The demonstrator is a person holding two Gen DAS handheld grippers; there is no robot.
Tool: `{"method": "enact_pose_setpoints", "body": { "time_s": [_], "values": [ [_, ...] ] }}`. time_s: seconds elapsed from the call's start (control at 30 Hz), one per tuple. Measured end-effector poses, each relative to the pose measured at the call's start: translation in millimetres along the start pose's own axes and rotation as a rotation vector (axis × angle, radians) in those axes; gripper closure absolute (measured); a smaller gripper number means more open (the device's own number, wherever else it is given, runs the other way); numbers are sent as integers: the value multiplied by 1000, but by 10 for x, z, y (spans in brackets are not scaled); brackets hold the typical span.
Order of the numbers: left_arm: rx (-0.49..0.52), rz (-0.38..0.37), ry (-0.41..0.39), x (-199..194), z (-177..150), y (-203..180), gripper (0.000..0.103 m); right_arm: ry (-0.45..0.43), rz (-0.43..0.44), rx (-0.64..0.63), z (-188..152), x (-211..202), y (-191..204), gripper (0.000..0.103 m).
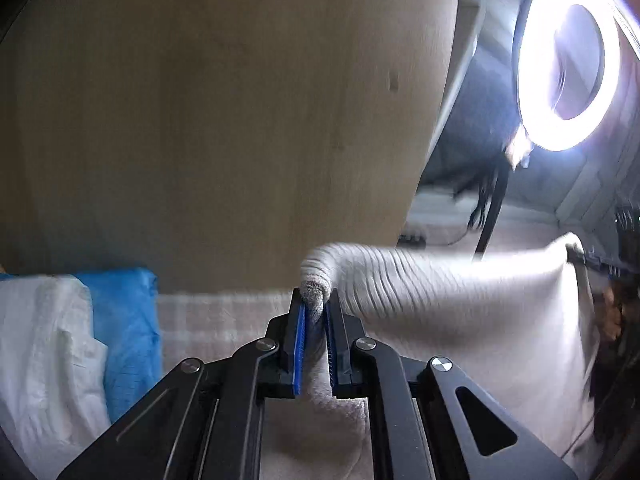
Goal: Fold clothes
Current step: 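Lay the sleeve across the sweater body with the left gripper and release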
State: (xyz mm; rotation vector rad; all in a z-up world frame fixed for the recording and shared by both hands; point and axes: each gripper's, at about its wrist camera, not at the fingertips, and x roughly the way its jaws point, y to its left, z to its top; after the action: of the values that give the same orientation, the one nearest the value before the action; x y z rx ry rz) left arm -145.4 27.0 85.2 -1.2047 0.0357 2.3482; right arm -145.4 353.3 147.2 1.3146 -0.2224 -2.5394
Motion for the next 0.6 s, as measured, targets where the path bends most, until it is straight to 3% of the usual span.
{"method": "enact_pose_setpoints", "body": {
  "time_s": [0.07,0.13,0.2,0.3,0.33,0.37,0.43,0.5,0.53,0.6],
  "values": [
    [32,34,105,267,-84,-16,95,129,-91,5,-39,331,-55,70],
    [54,69,148,357,-132,-25,91,151,-138,-14,-91,422,-70,68],
    [37,81,144,329,-127,27,87,148,-86,-24,-104,405,-49,68],
    [17,103,116,213,-70,102,88,159,-99,-90,-116,444,37,50],
    [15,108,104,170,-33,112,91,161,-104,-101,-121,470,28,48],
    [9,94,93,128,7,99,91,165,-99,-104,-115,488,-12,48],
    [18,-15,88,90,93,-75,91,175,-56,-82,-104,572,-74,48],
    [87,-103,94,125,170,-407,91,186,-7,-62,-110,656,-85,49],
    [139,-143,100,170,198,-632,91,189,12,-63,-119,694,-70,58],
    [197,-194,116,271,254,-964,91,182,12,-92,-157,672,27,93]
  ]
}}
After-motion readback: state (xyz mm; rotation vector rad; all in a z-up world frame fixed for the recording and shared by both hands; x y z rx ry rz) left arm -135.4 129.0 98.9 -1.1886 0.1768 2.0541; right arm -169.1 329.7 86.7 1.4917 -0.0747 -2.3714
